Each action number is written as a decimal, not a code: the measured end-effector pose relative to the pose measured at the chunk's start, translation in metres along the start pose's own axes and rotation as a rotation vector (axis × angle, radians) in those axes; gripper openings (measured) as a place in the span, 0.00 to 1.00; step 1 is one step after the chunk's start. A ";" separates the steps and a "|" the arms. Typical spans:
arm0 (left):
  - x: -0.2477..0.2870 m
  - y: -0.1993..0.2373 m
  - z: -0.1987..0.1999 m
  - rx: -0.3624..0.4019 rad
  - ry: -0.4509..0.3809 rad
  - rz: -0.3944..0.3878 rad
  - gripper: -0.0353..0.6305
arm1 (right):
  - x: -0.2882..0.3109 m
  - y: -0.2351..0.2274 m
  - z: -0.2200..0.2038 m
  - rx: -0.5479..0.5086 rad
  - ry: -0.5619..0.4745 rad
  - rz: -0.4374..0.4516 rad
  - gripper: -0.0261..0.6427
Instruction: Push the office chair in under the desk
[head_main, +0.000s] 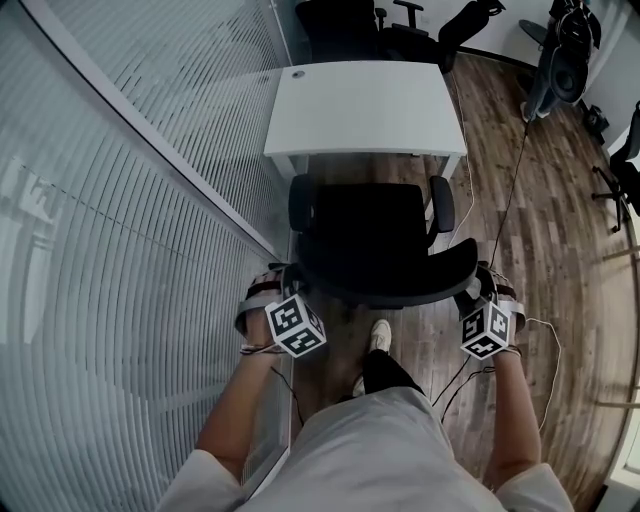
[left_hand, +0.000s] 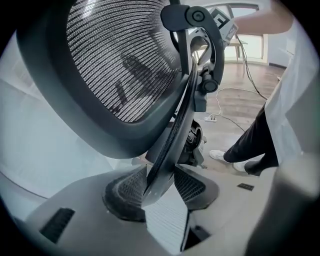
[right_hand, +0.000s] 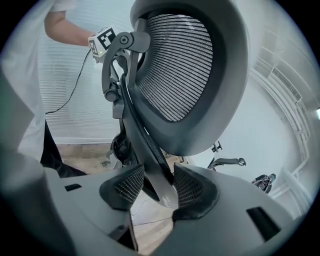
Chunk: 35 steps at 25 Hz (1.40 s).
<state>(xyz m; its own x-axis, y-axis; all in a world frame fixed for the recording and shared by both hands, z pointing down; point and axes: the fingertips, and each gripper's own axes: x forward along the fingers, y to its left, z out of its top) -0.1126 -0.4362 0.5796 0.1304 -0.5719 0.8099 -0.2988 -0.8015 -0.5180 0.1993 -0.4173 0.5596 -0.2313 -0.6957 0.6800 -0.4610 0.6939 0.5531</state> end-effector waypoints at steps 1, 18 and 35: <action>0.003 0.003 0.001 0.001 0.001 0.000 0.32 | 0.003 -0.002 0.000 0.001 0.001 -0.001 0.33; 0.056 0.062 0.012 -0.009 0.025 -0.008 0.32 | 0.063 -0.052 0.010 0.014 0.022 -0.005 0.33; 0.098 0.124 0.021 -0.045 0.050 0.000 0.33 | 0.113 -0.101 0.028 0.003 -0.003 0.004 0.33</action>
<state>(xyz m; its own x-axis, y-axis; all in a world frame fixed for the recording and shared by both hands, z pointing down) -0.1170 -0.5954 0.5895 0.0830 -0.5619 0.8231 -0.3411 -0.7920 -0.5063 0.1959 -0.5713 0.5671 -0.2359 -0.6937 0.6806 -0.4631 0.6959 0.5488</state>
